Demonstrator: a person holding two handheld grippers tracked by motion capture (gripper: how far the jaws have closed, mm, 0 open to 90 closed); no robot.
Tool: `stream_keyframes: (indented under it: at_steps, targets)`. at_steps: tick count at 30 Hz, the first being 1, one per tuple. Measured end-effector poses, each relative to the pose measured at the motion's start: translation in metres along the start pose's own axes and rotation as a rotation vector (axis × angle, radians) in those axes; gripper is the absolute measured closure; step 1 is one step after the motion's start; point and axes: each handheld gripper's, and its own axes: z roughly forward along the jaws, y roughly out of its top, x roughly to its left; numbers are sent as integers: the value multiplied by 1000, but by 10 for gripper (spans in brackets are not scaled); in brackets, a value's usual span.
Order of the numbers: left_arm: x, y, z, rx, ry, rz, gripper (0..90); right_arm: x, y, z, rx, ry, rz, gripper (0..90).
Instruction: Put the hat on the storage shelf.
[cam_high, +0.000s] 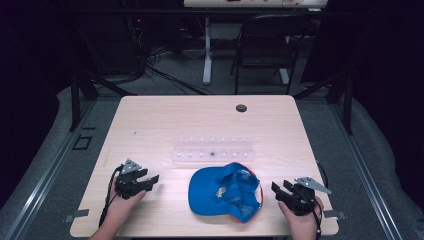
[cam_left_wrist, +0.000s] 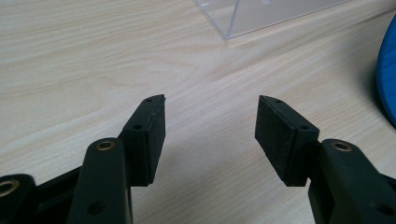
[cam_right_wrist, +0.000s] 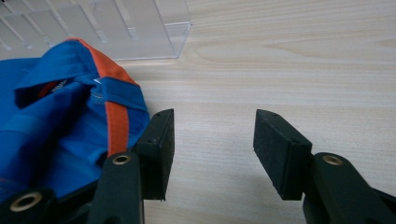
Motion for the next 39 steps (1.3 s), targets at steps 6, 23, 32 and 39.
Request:
stream_keyframes:
  at_steps: [6,23,32,39]
  targets:
    - [0,0,0,-3,2,1,432,3,8,-3,45,12,15,514]
    - [-1,0,0,2,0,14,432,17,31,-6,183,132,2,534]
    - [-4,0,1,3,-4,21,432,18,48,-2,286,242,29,534]
    - [-5,0,1,6,-4,25,432,12,50,3,350,325,86,535]
